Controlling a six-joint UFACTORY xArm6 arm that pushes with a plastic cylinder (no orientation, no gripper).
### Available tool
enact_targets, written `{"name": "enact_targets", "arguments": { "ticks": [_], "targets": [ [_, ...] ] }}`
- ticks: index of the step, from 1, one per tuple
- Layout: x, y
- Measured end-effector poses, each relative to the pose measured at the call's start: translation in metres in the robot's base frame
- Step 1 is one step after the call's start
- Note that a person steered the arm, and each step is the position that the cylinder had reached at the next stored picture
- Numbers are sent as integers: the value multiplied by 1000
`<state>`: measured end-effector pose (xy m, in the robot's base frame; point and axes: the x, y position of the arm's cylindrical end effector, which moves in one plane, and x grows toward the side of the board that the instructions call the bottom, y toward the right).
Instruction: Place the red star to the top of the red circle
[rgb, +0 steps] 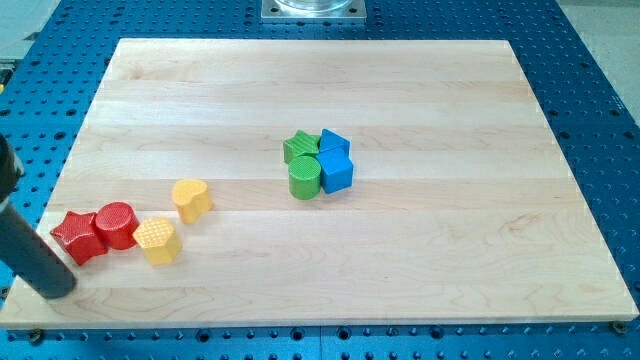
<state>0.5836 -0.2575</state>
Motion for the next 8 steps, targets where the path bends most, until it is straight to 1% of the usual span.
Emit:
{"name": "enact_targets", "arguments": {
  "ticks": [1,2,3,5,6,7,8],
  "targets": [
    [-40,-4],
    [-70,-4],
    [-71,-3],
    [-119,44],
    [-125,63],
    [-125,65],
    [-125,38]
  ]
}}
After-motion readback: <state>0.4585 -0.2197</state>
